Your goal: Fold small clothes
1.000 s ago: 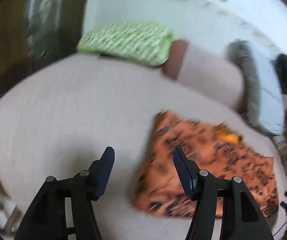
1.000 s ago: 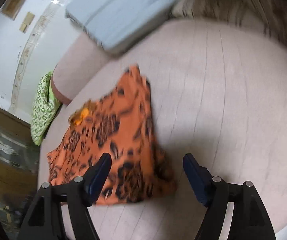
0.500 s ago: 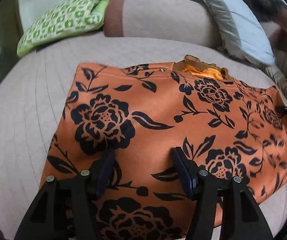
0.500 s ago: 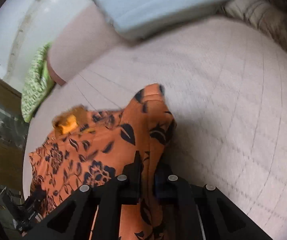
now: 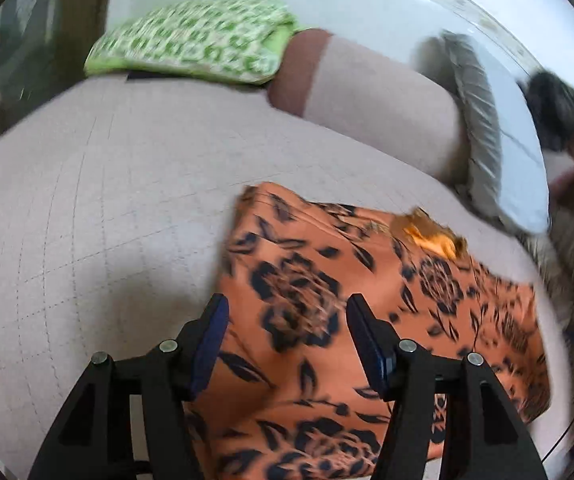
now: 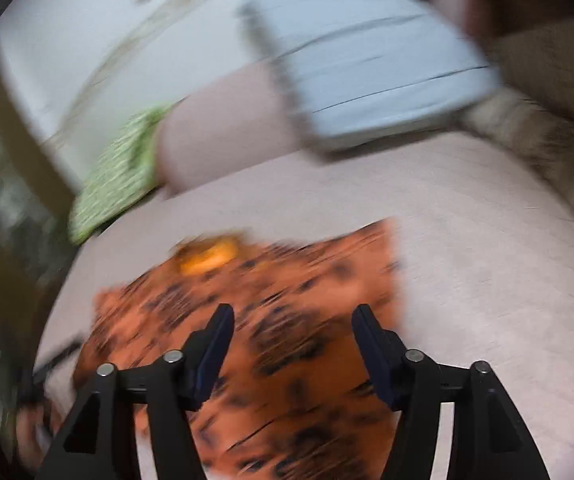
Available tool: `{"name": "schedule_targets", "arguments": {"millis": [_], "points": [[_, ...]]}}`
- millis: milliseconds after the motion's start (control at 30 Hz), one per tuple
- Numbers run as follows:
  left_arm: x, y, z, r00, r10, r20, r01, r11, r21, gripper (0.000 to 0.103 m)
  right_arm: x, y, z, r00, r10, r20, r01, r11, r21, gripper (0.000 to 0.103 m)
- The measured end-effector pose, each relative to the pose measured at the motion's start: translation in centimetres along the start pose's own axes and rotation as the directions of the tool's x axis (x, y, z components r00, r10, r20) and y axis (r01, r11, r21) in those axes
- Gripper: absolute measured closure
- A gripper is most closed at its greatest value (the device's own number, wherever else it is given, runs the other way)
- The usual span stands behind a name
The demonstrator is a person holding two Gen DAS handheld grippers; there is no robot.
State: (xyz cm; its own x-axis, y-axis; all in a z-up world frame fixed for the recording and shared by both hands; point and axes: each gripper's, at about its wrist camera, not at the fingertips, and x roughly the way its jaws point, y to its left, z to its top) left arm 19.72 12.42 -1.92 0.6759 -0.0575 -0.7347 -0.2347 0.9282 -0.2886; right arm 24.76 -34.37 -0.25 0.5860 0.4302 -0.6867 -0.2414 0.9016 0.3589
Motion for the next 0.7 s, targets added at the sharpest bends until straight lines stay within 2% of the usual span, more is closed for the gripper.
{"name": "schedule_targets", "arguments": {"millis": [100, 133, 200, 267, 300, 333, 367, 400, 433, 500, 533, 567, 600, 633, 700], "points": [[1.8, 1.1, 2.2, 0.998, -0.036, -0.056, 0.037, 0.999, 0.007, 0.041, 3.9, -1.4, -3.0, 0.990, -0.080, -0.118, 0.085, 0.995, 0.042, 0.036], [2.7, 1.0, 3.1, 0.997, -0.041, -0.066, 0.044, 0.998, 0.037, 0.041, 4.6, -1.9, -3.8, 0.989, -0.067, -0.131, 0.075, 0.996, 0.058, 0.036], [4.8, 0.9, 4.6, 0.997, -0.025, -0.068, 0.032, 0.994, 0.101, 0.041, 4.2, -1.5, -4.6, 0.995, -0.067, -0.073, 0.070, 0.997, 0.028, 0.036], [7.5, 0.8, 5.9, 0.993, -0.001, -0.120, 0.017, 0.990, 0.137, 0.044, 4.1, -1.3, -4.8, 0.995, -0.067, -0.075, 0.069, 0.998, 0.013, 0.036], [8.5, 0.9, 6.2, 0.988, -0.008, -0.156, 0.031, 0.988, 0.149, 0.058, 4.2, -1.4, -4.7, 0.995, -0.063, -0.080, 0.065, 0.998, 0.011, 0.036], [9.5, 1.2, 6.4, 0.981, -0.013, -0.194, 0.044, 0.987, 0.155, 0.095, 4.2, -1.6, -4.7, 0.995, -0.058, -0.084, 0.059, 0.998, 0.012, 0.036], [10.1, 1.3, 6.6, 0.976, -0.007, -0.220, 0.041, 0.988, 0.152, 0.096, 4.1, -1.7, -4.8, 0.995, -0.053, -0.089, 0.054, 0.998, 0.010, 0.036], [9.8, 1.2, 7.0, 0.979, -0.014, -0.206, 0.047, 0.986, 0.159, 0.096, 4.1, -1.8, -4.6, 0.994, -0.052, -0.096, 0.053, 0.999, 0.007, 0.036], [9.2, 0.9, 7.1, 0.985, -0.004, -0.175, 0.036, 0.983, 0.179, 0.097, 3.8, -2.0, -4.4, 0.993, -0.055, -0.104, 0.056, 0.998, 0.008, 0.036], [6.7, 0.7, 7.3, 0.998, -0.016, -0.061, 0.028, 0.978, 0.206, 0.097, 2.9, -2.1, -3.9, 0.995, -0.039, -0.090, 0.041, 0.999, 0.018, 0.036], [7.2, 1.2, 7.2, 0.998, 0.014, -0.063, -0.001, 0.980, 0.201, 0.097, 2.7, -2.0, -3.7, 0.996, -0.044, -0.072, 0.045, 0.999, 0.011, 0.036], [9.9, 1.9, 6.6, 0.982, 0.052, -0.180, -0.017, 0.981, 0.192, 0.096, 3.2, -2.4, -3.6, 0.994, -0.077, -0.077, 0.079, 0.997, 0.016, 0.036], [11.3, 2.4, 6.2, 0.972, 0.048, -0.228, -0.008, 0.985, 0.175, 0.095, 4.1, -3.2, -3.7, 0.991, -0.072, -0.111, 0.077, 0.996, 0.047, 0.036], [11.0, 2.7, 6.2, 0.980, 0.034, -0.195, -0.002, 0.987, 0.163, 0.094, 4.8, -3.9, -3.7, 0.989, -0.042, -0.142, 0.055, 0.994, 0.090, 0.035], [9.7, 2.3, 6.8, 0.986, 0.032, -0.166, -0.005, 0.988, 0.156, 0.089, 4.0, -3.7, -3.0, 0.992, -0.027, -0.119, 0.040, 0.993, 0.111, 0.035]]}}
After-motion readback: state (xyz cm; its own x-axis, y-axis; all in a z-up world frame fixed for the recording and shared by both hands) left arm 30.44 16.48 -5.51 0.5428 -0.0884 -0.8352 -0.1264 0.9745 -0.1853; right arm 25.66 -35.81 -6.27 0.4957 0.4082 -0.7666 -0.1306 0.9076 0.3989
